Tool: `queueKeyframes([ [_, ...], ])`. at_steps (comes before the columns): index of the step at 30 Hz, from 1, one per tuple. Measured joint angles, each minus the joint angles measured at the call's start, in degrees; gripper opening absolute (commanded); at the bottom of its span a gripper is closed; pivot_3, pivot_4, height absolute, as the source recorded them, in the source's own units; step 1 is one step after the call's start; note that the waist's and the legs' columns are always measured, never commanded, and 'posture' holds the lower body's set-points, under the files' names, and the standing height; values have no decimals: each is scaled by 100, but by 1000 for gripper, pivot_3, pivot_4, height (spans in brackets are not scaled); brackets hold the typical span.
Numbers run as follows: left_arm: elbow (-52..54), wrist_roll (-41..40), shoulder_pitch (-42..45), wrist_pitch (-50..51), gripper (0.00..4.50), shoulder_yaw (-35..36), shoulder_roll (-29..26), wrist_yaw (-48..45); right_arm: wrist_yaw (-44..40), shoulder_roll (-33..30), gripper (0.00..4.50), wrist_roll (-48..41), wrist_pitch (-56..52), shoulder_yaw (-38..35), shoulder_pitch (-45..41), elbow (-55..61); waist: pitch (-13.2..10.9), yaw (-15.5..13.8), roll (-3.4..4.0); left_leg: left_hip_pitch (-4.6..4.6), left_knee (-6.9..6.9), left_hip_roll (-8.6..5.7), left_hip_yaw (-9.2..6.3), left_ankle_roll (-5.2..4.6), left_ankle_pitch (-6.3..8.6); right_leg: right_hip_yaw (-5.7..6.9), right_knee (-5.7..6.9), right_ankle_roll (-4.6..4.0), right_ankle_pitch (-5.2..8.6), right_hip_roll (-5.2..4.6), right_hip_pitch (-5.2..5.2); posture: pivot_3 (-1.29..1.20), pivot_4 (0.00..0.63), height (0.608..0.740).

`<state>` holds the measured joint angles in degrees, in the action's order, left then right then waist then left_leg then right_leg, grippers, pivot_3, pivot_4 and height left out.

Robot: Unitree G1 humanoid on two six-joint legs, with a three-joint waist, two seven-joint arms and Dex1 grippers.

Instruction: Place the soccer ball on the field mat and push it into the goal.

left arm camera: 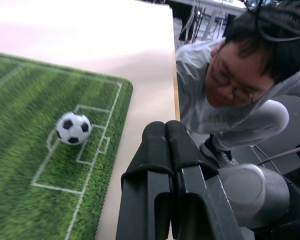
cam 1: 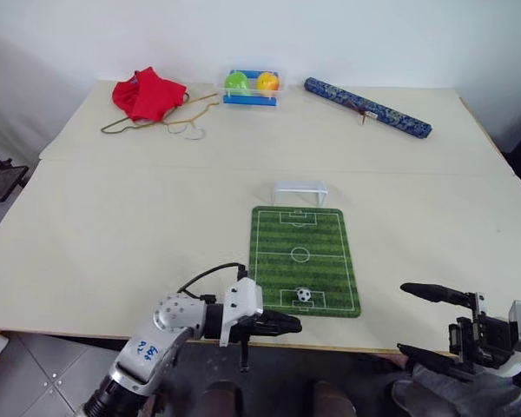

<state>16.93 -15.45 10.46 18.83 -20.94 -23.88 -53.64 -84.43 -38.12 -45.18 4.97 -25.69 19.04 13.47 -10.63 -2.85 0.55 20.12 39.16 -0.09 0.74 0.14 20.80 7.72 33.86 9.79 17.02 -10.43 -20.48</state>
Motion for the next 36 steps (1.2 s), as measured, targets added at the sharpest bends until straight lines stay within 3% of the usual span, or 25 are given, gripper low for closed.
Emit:
queueKeyframes([
  [12,-1323,429,1017,67,41,-96,816,686,257,533,4500,29,272,-413,1091,566,1,-20,1,1,0,-2,2,-1,0,-2,-5,4,-2,-1,0,0,150,740],
  [18,-3052,924,2026,-1141,41,534,1550,1906,695,1132,4500,240,586,-386,1412,812,0,-24,-1,4,0,-5,3,-2,0,-2,-9,9,-4,-2,-1,0,150,740],
  [22,-3547,929,2368,-1989,41,903,1706,2057,1057,1328,4500,334,643,-354,1454,930,0,8,-1,4,-2,-4,7,-2,0,-3,-7,9,-5,-1,-5,0,150,740],
  [25,-3449,426,2330,-2279,41,1101,1384,1248,1502,1519,4500,375,636,-317,1369,1042,1,44,0,5,-2,0,10,0,-1,-6,-1,7,-4,2,-14,0,150,740],
  [30,-2928,-371,1986,-2236,41,2026,-63,44,2170,1633,4500,369,545,-186,1078,1132,2,169,2,-6,1,2,12,1,-3,-14,7,5,-4,2,-8,0,150,740],
  [36,-2709,-419,993,-2475,41,2844,-1289,-326,2417,1544,4500,366,480,-80,296,937,0,133,1,0,1,6,1,1,-4,-9,13,1,-5,4,-14,0,150,740],
])
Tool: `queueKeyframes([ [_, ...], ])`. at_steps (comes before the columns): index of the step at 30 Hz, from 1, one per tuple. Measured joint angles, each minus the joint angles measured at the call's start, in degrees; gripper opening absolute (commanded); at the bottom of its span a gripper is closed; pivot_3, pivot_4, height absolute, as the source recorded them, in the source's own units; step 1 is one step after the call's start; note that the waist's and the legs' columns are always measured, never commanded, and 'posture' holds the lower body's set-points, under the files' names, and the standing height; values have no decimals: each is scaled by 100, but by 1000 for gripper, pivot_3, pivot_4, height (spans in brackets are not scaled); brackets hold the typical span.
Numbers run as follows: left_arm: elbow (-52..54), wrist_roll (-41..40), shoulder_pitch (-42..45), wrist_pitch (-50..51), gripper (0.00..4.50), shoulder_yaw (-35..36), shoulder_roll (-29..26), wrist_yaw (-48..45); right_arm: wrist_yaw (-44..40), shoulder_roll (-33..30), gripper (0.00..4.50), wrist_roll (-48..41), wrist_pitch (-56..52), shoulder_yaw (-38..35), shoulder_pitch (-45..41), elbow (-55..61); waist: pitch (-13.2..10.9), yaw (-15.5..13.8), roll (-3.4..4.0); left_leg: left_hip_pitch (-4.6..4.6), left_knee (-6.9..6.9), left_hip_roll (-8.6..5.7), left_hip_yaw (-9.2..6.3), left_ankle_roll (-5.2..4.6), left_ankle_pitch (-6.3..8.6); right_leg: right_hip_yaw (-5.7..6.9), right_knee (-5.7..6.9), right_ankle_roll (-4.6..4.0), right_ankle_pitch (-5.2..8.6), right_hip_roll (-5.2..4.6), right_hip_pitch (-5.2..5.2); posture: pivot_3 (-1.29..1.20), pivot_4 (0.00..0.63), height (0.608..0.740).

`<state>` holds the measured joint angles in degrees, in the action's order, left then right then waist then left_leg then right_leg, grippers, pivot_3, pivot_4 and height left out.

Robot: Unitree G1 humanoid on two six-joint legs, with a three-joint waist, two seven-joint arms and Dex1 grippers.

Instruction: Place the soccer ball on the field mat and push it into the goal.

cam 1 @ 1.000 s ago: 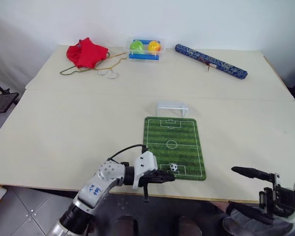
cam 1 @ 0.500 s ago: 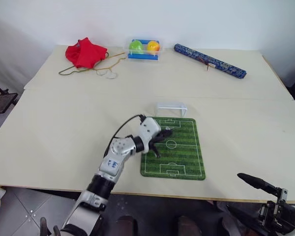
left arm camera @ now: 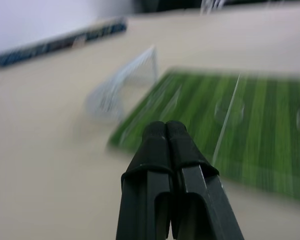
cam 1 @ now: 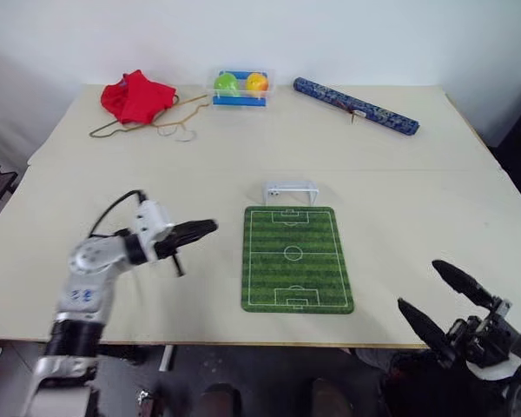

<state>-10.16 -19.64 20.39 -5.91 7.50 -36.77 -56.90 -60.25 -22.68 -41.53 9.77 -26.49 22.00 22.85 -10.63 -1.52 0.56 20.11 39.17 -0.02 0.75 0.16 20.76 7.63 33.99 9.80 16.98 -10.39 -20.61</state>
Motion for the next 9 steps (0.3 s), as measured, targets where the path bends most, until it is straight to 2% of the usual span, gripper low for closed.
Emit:
queueKeyframes([
  [2,214,-119,-279,201,41,288,-175,43,-1,-32,4500,2,-15,120,-267,-128,0,-15,0,2,0,-6,-1,-3,2,-2,-2,0,0,-5,0,0,150,740],
  [4,631,-443,-1125,479,41,727,-332,-12,-47,-120,4500,15,-28,256,-681,-379,2,72,3,-8,-7,-3,2,-10,12,-22,-7,1,0,-5,-5,0,150,740],
  [6,766,-592,-1790,689,41,851,-320,-39,-109,-203,4500,50,-25,286,-829,-642,0,119,8,-5,-11,-3,5,-13,16,-17,-7,1,0,-3,-7,0,150,740],
  [9,953,-584,-2170,921,41,999,-160,367,-170,-332,4500,169,-27,392,-1210,-1040,-4,57,1,3,0,-2,8,-10,13,-6,-6,0,0,-3,-4,0,150,740],
])
